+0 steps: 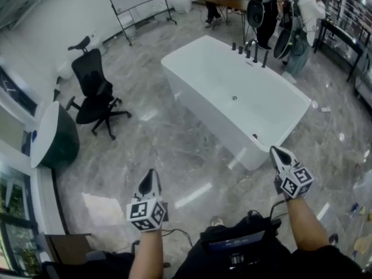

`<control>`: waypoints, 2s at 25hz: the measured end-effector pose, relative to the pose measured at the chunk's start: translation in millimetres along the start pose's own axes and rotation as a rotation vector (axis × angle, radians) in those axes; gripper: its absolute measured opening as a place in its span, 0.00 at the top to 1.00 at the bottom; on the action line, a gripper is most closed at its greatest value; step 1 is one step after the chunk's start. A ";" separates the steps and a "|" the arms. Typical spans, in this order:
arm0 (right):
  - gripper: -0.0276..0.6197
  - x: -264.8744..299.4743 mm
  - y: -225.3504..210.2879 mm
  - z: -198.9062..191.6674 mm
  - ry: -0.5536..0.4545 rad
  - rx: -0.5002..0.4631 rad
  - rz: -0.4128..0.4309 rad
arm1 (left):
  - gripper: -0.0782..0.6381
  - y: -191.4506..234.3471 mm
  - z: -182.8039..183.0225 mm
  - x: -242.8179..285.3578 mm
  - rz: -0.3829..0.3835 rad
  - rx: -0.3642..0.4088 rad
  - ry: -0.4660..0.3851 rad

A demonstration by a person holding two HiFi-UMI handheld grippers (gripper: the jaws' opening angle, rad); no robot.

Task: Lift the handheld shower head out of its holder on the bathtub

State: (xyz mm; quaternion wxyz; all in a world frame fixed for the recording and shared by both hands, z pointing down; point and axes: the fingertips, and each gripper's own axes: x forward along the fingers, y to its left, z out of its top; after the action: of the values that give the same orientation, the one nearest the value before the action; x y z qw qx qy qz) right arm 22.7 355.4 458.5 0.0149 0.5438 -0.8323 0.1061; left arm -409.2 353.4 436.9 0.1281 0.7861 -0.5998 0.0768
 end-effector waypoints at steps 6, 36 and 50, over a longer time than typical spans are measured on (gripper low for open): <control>0.95 23.4 -1.1 -1.4 0.039 -0.011 -0.016 | 0.87 17.4 3.0 22.0 -0.034 0.002 -0.018; 0.95 364.4 -147.6 71.1 -0.052 0.130 0.089 | 0.87 103.7 116.8 304.3 0.106 0.007 0.011; 0.95 419.0 -222.6 65.4 -0.057 0.280 -0.006 | 0.87 90.5 128.9 406.1 0.037 -0.009 0.023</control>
State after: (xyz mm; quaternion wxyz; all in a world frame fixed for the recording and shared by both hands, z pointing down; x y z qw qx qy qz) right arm 59.9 -121.2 489.1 -0.0844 0.5460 -0.8077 0.2058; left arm -391.5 -81.8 435.1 0.1370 0.7732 -0.6133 0.0856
